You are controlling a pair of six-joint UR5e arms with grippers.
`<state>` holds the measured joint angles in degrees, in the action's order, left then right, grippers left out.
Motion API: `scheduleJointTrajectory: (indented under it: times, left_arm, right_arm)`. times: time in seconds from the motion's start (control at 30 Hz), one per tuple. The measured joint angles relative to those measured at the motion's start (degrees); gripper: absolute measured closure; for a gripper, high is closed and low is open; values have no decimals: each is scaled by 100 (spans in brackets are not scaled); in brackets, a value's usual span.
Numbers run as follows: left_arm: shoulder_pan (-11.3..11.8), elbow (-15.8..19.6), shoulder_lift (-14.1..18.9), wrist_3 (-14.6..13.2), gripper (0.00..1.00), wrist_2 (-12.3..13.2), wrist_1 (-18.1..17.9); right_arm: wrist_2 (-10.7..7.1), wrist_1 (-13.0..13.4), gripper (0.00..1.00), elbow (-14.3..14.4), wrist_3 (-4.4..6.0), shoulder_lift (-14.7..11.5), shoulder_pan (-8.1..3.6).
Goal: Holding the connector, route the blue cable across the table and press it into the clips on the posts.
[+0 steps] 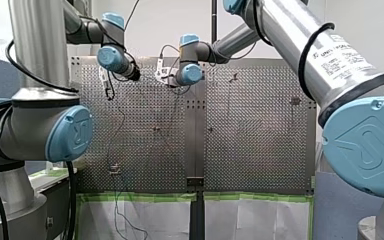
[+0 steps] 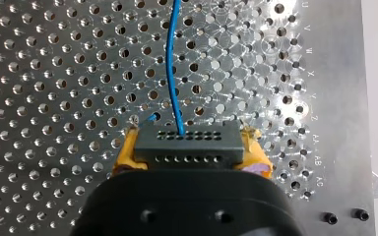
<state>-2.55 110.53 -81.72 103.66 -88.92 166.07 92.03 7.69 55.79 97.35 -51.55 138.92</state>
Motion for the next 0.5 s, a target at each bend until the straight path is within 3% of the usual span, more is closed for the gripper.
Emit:
scheduleJointTrajectory:
  times: [0.27,0.5]
  left_arm:
    - [-72,-321,-351,-42,0,-318,-187]
    - [-103,-483,-642,-75,0,-368,-308]
  right_arm:
    - [0,-3,100,-1,0,0,-10]
    - [0,-4,100,0,-4,2,-16]
